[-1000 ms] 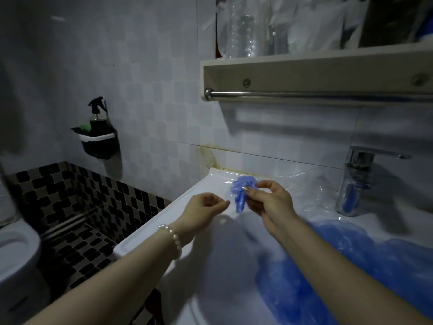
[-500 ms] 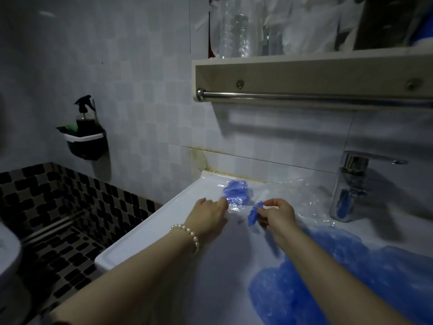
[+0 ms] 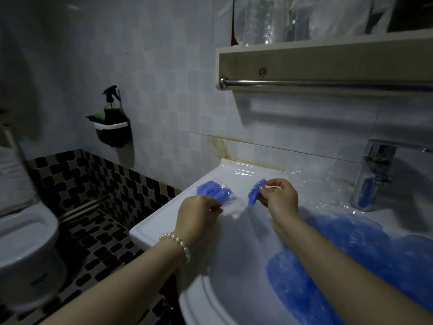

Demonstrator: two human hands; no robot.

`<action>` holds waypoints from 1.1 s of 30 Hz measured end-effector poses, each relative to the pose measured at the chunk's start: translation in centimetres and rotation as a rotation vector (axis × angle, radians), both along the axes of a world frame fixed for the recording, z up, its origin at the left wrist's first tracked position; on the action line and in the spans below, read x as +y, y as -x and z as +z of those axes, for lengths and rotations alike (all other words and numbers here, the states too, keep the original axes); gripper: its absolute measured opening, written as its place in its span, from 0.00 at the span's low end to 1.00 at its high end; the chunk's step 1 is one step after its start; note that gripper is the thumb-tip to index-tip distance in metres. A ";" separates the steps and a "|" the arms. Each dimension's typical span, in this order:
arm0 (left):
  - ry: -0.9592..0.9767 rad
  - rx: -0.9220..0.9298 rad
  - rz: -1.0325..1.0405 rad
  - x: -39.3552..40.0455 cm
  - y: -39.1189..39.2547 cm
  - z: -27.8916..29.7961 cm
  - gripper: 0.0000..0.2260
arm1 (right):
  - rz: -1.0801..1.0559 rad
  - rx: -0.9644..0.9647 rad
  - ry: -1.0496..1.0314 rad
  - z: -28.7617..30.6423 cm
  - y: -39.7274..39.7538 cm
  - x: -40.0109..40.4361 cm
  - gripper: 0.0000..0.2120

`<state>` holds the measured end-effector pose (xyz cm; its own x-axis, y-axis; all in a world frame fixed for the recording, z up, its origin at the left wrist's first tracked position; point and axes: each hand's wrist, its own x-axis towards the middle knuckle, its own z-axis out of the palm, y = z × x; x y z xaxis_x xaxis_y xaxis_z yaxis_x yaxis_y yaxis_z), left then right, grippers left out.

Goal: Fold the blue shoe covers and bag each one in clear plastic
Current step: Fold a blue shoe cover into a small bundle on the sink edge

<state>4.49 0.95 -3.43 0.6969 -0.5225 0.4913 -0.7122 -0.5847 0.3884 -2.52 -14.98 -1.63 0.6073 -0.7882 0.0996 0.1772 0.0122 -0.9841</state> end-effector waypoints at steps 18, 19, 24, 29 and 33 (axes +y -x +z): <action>0.307 0.433 0.021 0.4 0.4 -0.4 0.06 | 0.264 0.298 0.191 -1.4 0.6 5.4 0.09; 0.302 0.428 0.020 0.3 0.5 -0.4 0.06 | 0.244 0.320 0.191 -1.6 0.4 5.3 0.09; 0.323 0.398 0.043 0.4 0.3 -0.6 0.06 | 0.215 0.386 0.182 -1.9 0.1 4.4 0.08; 0.364 0.367 0.058 0.5 0.3 -0.5 0.10 | 0.338 0.493 0.192 -0.5 0.6 4.1 0.09; 0.321 0.416 0.058 0.5 0.3 -0.4 0.09 | 0.481 0.464 0.253 1.0 1.2 3.4 0.10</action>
<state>4.23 1.49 -3.79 0.8902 -0.3462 0.2961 -0.4299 -0.4237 0.7973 -3.71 -11.55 -0.59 0.9058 -0.4095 -0.1085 -0.2278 -0.2548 -0.9398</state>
